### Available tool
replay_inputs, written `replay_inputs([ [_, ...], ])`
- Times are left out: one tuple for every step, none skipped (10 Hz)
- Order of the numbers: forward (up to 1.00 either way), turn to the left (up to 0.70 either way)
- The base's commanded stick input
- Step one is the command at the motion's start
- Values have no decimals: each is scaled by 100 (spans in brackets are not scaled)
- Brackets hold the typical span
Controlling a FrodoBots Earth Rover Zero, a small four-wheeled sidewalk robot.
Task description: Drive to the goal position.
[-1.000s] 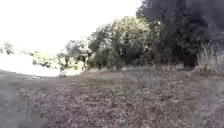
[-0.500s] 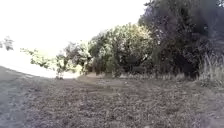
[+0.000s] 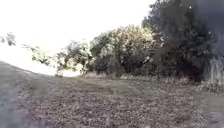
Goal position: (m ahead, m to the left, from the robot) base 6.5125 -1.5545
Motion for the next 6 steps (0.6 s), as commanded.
replay_inputs([
  [70,0],
  [70,0],
  [70,0],
  [70,0],
  [70,0],
  [70,0],
])
